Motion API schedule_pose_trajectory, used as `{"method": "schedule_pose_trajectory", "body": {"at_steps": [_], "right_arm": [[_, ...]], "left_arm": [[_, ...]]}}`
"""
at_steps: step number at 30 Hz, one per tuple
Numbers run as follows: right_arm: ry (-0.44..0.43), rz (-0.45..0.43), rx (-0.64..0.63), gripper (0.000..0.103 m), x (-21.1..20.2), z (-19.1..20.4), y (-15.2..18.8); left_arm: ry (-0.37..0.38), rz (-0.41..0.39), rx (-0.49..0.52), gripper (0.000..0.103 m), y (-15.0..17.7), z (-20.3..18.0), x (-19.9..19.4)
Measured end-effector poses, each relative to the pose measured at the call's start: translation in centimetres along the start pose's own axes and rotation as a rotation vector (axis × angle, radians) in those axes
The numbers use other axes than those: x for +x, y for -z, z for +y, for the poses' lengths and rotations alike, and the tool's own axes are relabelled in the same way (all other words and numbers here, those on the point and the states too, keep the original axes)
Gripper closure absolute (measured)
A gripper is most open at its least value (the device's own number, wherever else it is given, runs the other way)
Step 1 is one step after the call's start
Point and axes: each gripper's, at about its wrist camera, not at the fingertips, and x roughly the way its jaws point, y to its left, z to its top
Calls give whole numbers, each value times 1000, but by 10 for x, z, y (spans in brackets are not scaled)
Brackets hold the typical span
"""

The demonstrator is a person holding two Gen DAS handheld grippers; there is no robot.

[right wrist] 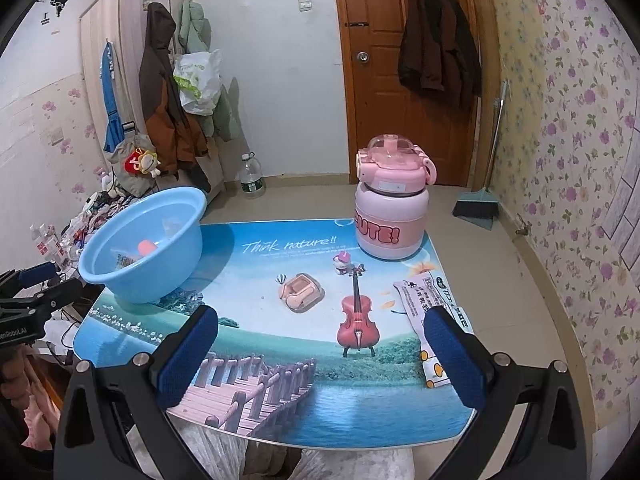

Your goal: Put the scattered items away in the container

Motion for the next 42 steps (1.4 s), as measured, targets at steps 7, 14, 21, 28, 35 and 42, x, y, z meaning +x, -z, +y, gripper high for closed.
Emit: {"method": "schedule_pose_trajectory", "body": {"at_steps": [7, 14, 21, 28, 35, 42], "right_arm": [[4, 1, 18, 0, 2, -8, 1], [-2, 4, 10, 0, 4, -11, 1], [18, -15, -23, 0, 5, -16, -15], [35, -27, -20, 0, 11, -23, -30], [49, -1, -20, 0, 26, -34, -34], [55, 8, -23, 0, 45, -43, -43]], "left_arm": [[6, 9, 10, 11, 0, -6, 4], [24, 7, 26, 11, -3, -18, 10], [51, 2, 70, 11, -11, -36, 19], [82, 5, 98, 11, -16, -51, 31], [122, 31, 115, 11, -19, -69, 54], [158, 53, 132, 11, -23, -87, 82]]}}
